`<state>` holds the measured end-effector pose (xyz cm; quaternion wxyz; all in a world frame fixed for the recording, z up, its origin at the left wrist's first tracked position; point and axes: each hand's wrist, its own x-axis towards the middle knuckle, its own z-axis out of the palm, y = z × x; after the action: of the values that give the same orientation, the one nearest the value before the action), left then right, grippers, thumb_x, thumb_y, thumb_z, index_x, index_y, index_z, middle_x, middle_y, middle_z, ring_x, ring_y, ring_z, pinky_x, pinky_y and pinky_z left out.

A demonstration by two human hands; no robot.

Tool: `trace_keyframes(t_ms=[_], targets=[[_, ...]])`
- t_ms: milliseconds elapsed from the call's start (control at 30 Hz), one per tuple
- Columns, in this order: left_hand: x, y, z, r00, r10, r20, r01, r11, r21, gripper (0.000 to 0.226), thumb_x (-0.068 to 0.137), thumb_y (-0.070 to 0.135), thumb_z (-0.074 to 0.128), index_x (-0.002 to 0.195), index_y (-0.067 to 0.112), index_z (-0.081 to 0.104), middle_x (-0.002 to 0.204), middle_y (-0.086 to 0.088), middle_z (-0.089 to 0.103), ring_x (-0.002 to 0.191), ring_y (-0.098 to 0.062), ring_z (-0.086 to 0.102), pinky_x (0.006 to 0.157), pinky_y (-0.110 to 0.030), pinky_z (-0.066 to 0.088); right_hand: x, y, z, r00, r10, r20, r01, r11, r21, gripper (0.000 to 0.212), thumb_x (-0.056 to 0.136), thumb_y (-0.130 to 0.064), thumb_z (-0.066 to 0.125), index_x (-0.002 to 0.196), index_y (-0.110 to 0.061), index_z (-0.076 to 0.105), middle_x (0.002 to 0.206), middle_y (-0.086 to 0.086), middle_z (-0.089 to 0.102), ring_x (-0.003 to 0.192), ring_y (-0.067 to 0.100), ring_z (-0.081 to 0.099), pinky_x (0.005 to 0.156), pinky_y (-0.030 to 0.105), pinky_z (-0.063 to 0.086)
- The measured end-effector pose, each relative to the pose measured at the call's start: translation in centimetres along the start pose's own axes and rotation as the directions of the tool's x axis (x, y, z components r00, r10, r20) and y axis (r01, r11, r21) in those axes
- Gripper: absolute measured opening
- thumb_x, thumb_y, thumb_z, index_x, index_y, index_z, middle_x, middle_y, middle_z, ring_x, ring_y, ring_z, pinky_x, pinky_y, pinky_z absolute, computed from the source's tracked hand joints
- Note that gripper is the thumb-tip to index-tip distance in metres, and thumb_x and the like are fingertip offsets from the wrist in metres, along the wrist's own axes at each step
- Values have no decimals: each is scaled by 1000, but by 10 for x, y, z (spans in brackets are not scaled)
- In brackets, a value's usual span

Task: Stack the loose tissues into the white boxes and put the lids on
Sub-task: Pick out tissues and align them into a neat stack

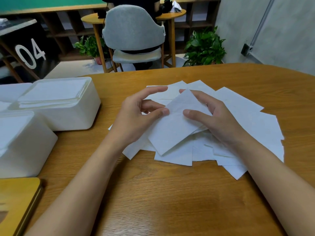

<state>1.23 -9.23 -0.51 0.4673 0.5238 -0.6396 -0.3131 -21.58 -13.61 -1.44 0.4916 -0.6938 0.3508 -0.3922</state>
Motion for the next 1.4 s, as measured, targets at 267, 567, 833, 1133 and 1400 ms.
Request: trace_keyframes(t_ms=[267,567,833,1133,1400], targets=[[2,-9,5,993,103,-51,-100,993,58,46,89,14,83,132,26,69,97,7,78,93,-18,73,84,-33,57,-1,4,4,997,1,75,10,989,-145,60,98,-24,73,147,-47,49,139,-24,60,124,1,59,102,28,49],[2,-15,11,989,22,-148,3,986,165,36,94,43,76,129,35,68,121,17,68,111,3,61,88,-22,49,0,3,4,993,-112,-33,107,987,-121,75,98,-10,71,156,-41,35,154,-32,40,139,-10,42,107,11,39],[3,-21,14,985,-22,-168,17,999,-30,40,92,22,81,129,29,66,107,9,68,92,-5,67,69,-22,55,1,5,-5,999,-42,1,42,993,-106,26,96,-7,71,113,-25,80,114,-17,77,115,-2,66,93,12,48],[-4,-36,26,980,115,163,-177,876,448,29,82,47,84,101,31,68,101,17,62,99,-6,58,84,-26,45,10,25,-13,939,18,-344,-64,990,-125,32,96,-7,67,107,-33,83,115,-20,76,117,1,66,108,38,53],[-1,-36,19,976,113,189,-194,847,494,26,93,34,75,118,29,74,113,19,66,102,-1,55,84,-14,38,6,19,-11,925,12,-379,-46,996,-80,35,96,-7,65,113,-33,81,118,-24,75,120,-7,62,110,30,50]])
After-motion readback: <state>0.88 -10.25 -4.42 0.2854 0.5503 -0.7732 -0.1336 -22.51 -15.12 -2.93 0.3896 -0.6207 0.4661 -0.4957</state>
